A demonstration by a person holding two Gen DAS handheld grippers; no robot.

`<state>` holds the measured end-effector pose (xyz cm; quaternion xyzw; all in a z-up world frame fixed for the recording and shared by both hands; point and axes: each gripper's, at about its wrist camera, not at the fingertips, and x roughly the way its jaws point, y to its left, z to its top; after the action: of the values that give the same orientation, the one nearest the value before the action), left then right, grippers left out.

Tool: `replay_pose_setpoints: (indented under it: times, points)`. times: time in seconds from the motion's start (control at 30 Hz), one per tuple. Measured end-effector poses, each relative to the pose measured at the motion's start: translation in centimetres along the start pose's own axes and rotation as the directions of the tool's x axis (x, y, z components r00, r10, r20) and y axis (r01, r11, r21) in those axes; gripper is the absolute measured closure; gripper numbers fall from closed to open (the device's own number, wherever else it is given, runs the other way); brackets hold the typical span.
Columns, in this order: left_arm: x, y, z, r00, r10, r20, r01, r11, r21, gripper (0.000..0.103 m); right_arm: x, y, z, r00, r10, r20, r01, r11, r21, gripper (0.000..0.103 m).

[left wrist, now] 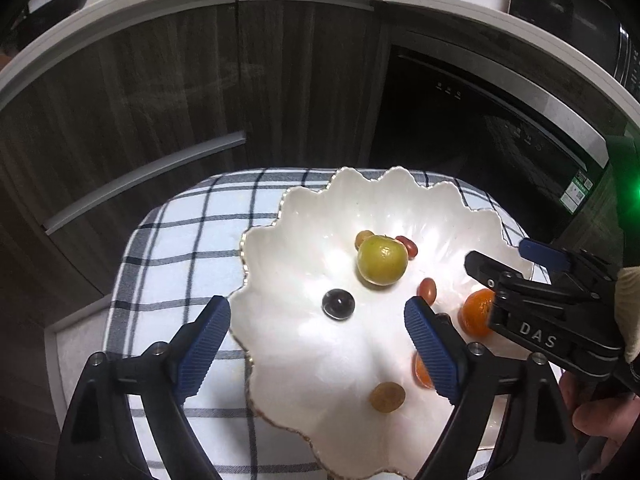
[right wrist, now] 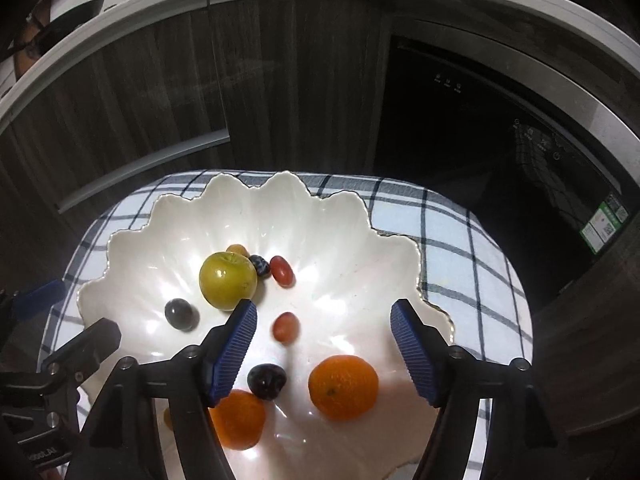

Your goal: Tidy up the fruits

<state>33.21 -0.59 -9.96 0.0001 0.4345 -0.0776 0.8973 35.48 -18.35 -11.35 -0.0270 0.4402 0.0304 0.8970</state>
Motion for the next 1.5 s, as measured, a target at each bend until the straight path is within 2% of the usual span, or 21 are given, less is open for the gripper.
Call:
replay_pose_setpoints:
  times: [0.2,0.47,0.57,0.97,1.07,1.27,1.5]
  points:
    - [-2.2,0.3,-0.2,0.999,0.041,0.017,-0.041,0.999,-0.019,0.006,-2.3,0.0,-0.4,1.0,-0.015,0.027,0.014,1.0,0.004,0.026]
    - [-5.9,0.1,-0.4,0.995,0.078,0.064,-0.077,0.997,-0.016,0.002,-5.3,-0.1,-1.3,0.998,-0.017,0.059,0.015,0.999,0.03,0.025]
    - [-7.0,0.1,-0.4,0.993,0.092,0.077,-0.091,0.996,-0.022,0.001,-6.5,-0.2,-1.6,0.997,-0.018,0.071,0.015,0.999,0.036,0.021]
    - [-11.2,-0.4,-1.3,0.987,0.103,0.125,-0.101,0.995,-0.026,0.0,-11.9,-0.2,-3.0,0.989,-0.051,0.138,0.046,0.998,0.037,0.019]
    - [-12.3,-0.6,-1.8,0.985,0.106,0.135,-0.105,0.994,-0.015,0.0,-12.8,-0.1,-3.5,0.987,-0.062,0.146,0.058,0.998,0.032,0.016]
    - [-14.6,-1.1,-3.7,0.982,0.109,0.153,-0.11,0.994,0.002,0.0,-15.0,-0.2,-5.1,0.982,-0.063,0.178,0.056,0.997,0.046,0.015]
    - [-16.6,-1.0,-5.6,0.98,0.11,0.164,-0.107,0.994,-0.03,0.0,-17.4,-0.2,-7.4,0.979,-0.054,0.197,0.043,0.997,0.057,0.015]
